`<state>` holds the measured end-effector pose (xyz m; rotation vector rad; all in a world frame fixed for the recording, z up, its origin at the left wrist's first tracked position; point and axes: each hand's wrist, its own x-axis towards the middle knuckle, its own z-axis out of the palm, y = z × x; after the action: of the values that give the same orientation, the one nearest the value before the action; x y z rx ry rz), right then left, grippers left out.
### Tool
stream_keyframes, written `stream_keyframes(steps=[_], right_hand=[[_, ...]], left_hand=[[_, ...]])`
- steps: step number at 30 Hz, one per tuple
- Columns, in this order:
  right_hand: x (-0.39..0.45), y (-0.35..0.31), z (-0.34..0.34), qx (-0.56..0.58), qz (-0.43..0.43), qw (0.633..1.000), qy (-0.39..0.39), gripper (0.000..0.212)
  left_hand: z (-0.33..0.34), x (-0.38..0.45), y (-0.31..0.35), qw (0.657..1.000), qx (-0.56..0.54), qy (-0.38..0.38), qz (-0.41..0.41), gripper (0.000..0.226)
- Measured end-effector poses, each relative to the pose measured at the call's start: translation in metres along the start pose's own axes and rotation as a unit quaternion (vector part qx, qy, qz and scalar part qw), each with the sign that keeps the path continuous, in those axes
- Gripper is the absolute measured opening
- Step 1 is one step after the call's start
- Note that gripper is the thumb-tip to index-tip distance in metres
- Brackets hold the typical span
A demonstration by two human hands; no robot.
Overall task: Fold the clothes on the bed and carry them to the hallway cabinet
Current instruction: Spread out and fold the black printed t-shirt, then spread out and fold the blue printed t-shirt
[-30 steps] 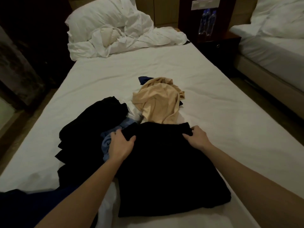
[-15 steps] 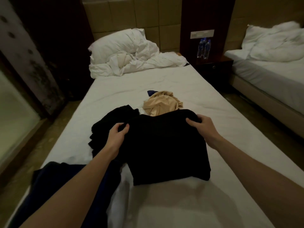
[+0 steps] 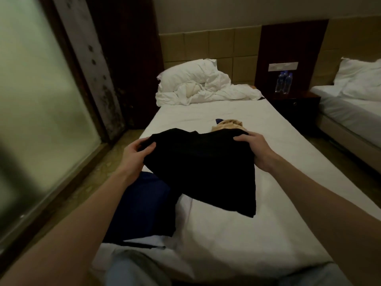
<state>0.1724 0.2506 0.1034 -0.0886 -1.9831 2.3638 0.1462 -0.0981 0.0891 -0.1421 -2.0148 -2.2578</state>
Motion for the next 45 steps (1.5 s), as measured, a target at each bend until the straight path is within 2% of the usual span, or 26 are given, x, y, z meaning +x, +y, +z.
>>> stream_keyframes(steps=[4,6,7,10,12,15,20,25,28,29,31,32,34,35,37,39,40,41,45], right_hand=[[-0.024,-0.005,0.046,0.04,0.016,0.998,-0.054,0.025],[-0.031,-0.005,0.068,0.049,0.042,0.995,-0.073,0.034],[-0.035,-0.004,0.08,0.051,0.057,0.994,-0.084,0.037],[-0.042,0.003,0.119,0.072,0.074,0.988,-0.114,0.026],[-0.043,0.012,0.139,0.083,0.087,0.983,-0.137,0.036],[-0.034,0.035,0.167,0.085,0.105,0.978,-0.157,0.031],[0.012,0.09,0.186,0.076,0.169,0.973,-0.139,0.032],[0.069,0.136,0.179,0.07,0.219,0.97,-0.081,0.025],[0.103,0.161,0.179,0.01,0.225,0.974,-0.011,0.027],[0.111,0.167,0.181,-0.032,0.219,0.975,0.013,0.022],[0.116,0.177,0.185,-0.171,0.188,0.966,0.037,0.017],[0.117,0.184,0.185,-0.265,0.158,0.95,0.04,0.027],[0.11,0.194,0.188,-0.456,0.046,0.889,0.024,0.054],[0.103,0.199,0.191,-0.519,-0.025,0.854,-0.003,0.061],[0.092,0.211,0.2,-0.616,-0.125,0.772,-0.094,0.066],[0.081,0.227,0.201,-0.689,-0.133,0.691,-0.173,0.069],[0.078,0.233,0.198,-0.709,-0.124,0.668,-0.189,0.069],[0.077,0.238,0.194,-0.716,-0.11,0.662,-0.193,0.07],[0.081,0.243,0.177,-0.713,-0.085,0.672,-0.184,0.068]], left_hand=[[-0.042,-0.032,0.026,0.998,-0.04,0.051,0.013,0.046],[-0.062,-0.043,0.039,0.995,-0.052,0.079,0.014,0.05],[-0.073,-0.048,0.044,0.994,-0.049,0.096,0.017,0.045],[-0.108,-0.059,0.053,0.988,-0.033,0.149,0.025,0.021],[-0.127,-0.062,0.054,0.984,-0.03,0.176,0.02,0.021],[-0.153,-0.059,0.049,0.978,-0.017,0.21,0.01,0.018],[-0.178,-0.021,0.008,0.976,0.031,0.212,-0.034,0.012],[-0.189,0.044,-0.054,0.973,0.069,0.196,-0.104,0.028],[-0.182,0.076,-0.085,0.966,0.14,0.182,-0.119,0.042],[-0.177,0.084,-0.095,0.961,0.179,0.174,-0.116,0.048],[-0.167,0.091,-0.11,0.933,0.312,0.159,-0.087,0.052],[-0.163,0.091,-0.118,0.905,0.398,0.143,-0.057,0.052],[-0.156,0.089,-0.133,0.838,0.537,0.09,0.036,0.052],[-0.151,0.086,-0.14,0.816,0.57,0.043,0.086,0.051],[-0.142,0.077,-0.154,0.78,0.602,-0.105,0.137,0.052],[-0.131,0.061,-0.168,0.699,0.657,-0.246,0.135,0.068],[-0.129,0.054,-0.175,0.659,0.688,-0.279,0.124,0.074],[-0.129,0.049,-0.182,0.639,0.706,-0.286,0.11,0.077],[-0.129,0.05,-0.195,0.626,0.73,-0.259,0.093,0.08]])
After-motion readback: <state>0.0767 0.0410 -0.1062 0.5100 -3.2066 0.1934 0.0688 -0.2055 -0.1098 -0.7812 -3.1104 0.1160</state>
